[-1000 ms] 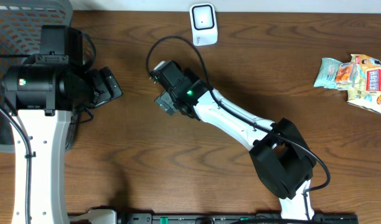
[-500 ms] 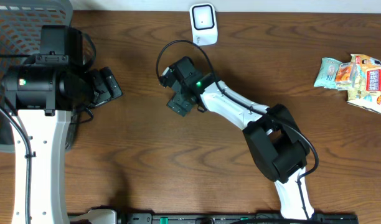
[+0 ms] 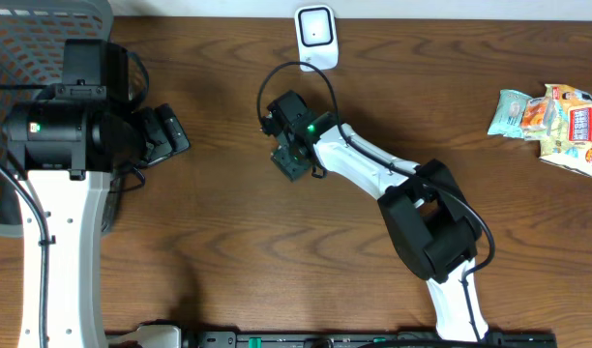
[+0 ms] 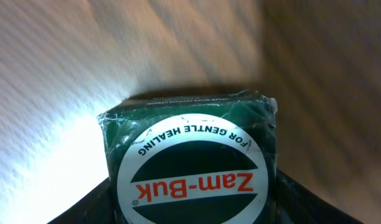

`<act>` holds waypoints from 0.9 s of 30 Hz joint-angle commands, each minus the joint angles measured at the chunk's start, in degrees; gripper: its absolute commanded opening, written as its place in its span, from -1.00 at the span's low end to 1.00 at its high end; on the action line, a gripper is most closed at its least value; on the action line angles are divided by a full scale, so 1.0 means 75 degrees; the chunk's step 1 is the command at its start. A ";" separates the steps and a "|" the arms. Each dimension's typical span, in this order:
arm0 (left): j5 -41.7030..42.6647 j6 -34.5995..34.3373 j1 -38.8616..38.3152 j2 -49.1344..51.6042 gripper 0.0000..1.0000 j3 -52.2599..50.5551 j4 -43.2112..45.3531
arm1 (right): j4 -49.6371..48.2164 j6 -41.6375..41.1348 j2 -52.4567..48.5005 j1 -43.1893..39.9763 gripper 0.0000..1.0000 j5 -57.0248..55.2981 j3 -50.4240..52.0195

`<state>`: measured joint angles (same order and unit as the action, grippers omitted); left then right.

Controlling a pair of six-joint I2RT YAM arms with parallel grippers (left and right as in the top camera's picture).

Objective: Scan the item barcode

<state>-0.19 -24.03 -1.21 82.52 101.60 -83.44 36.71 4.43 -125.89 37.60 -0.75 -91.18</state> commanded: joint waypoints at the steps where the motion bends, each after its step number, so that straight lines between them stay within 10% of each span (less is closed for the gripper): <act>1: -0.0064 -0.0032 0.0038 0.0026 0.95 -0.0015 -0.0012 | 0.0589 -0.0705 0.0353 -0.0050 0.25 -0.0256 0.0015; 12: -0.0064 -0.0032 0.0038 0.0026 0.95 -0.0015 -0.0012 | 0.2914 -0.1702 0.1349 0.0041 0.30 -0.0481 0.0015; 18: -0.0064 -0.0032 0.0038 0.0026 0.95 -0.0015 -0.0012 | 0.1711 -0.1431 0.1355 0.0012 0.81 -0.0536 0.0015; 27: -0.0064 -0.0032 0.0038 0.0026 0.96 -0.0015 -0.0012 | 0.0423 0.0131 0.0912 0.0015 0.98 -0.0487 0.0017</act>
<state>-0.19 -24.03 -1.21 82.52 101.60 -83.42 39.92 1.30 -116.60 37.69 -4.08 -90.91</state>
